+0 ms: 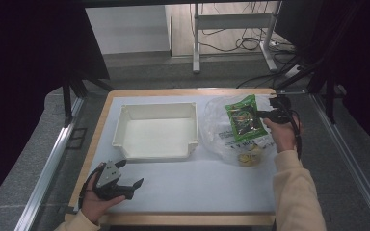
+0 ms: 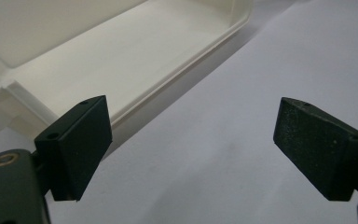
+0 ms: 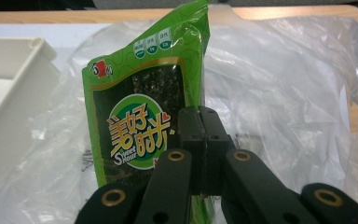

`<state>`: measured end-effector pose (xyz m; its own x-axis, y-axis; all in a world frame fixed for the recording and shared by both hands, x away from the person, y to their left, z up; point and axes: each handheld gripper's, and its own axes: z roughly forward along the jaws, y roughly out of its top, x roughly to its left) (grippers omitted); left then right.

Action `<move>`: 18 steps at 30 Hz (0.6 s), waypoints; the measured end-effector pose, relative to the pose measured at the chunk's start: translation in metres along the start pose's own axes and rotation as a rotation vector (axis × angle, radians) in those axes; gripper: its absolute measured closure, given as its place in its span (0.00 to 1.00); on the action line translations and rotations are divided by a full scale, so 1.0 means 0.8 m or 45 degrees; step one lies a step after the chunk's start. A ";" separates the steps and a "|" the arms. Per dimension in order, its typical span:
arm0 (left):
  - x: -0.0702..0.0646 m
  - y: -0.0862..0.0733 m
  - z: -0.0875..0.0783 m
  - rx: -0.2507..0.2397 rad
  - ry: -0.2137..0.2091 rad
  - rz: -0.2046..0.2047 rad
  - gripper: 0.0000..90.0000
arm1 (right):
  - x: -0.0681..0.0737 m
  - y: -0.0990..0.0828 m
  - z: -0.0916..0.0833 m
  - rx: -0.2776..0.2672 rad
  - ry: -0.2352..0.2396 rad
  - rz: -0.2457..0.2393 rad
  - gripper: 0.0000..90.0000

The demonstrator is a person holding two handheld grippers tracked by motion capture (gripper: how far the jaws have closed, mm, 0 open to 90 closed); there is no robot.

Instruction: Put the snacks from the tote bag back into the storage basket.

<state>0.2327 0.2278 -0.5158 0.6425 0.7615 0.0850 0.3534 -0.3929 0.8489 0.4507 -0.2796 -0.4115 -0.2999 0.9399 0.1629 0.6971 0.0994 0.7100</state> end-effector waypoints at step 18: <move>-0.001 0.000 0.000 -0.002 0.002 0.001 0.13 | 0.031 0.008 -0.012 -0.088 0.116 -0.031 1.00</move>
<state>0.2323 0.2275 -0.5155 0.6416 0.7621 0.0863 0.3519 -0.3926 0.8497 0.4414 -0.2588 -0.3966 -0.3762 0.9037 0.2043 0.6433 0.0961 0.7596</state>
